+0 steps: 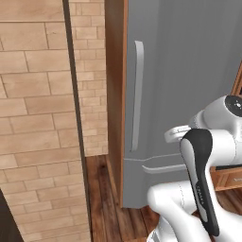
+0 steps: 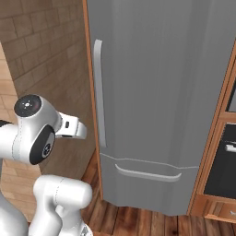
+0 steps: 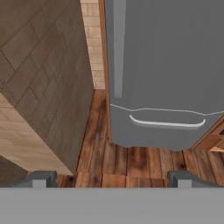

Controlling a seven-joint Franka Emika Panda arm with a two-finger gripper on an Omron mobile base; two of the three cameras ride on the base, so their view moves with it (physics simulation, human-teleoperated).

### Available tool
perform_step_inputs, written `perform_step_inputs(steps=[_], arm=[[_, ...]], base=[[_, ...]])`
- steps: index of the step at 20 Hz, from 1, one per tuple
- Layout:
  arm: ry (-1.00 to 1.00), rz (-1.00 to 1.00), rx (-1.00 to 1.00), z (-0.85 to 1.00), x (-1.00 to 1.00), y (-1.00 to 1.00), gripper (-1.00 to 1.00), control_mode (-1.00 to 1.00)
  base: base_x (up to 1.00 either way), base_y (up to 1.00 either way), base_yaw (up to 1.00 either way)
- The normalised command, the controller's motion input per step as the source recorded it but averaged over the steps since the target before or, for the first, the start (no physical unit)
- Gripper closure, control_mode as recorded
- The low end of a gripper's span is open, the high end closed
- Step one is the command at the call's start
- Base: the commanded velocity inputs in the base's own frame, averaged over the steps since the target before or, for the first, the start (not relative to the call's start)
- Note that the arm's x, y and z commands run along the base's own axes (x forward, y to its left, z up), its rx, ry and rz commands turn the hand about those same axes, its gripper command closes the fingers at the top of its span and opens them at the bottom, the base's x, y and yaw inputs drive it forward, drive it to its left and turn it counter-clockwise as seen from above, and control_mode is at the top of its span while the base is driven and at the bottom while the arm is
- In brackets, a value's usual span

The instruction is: Retrieve the steak from the fridge and place it on the saucepan with marinade on the stove.

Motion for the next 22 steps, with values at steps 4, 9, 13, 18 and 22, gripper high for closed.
perform_step_inputs(steps=[4, 9, 13, 18, 22], arm=[[-0.05, 0.0, 0.0, -0.02, 0.0, 0.0, -1.0, -1.0], [-0.09, 0.0, 0.0, 0.01, 0.13, 0.0, -1.0, -1.0], [-0.04, 0.0, 0.02, 0.09, 0.48, 0.0, -1.0, -1.0], [0.0, 0.0, 0.01, 0.08, 0.73, 0.0, -1.0, -1.0], [0.0, 0.0, 0.01, 0.01, 0.82, 0.0, -1.0, -1.0]], base=[[0.0, 0.0, 0.0], [0.0, 0.0, 0.0], [0.0, 0.0, 0.0], [0.0, 0.0, 0.0], [0.0, 0.0, 0.0]])
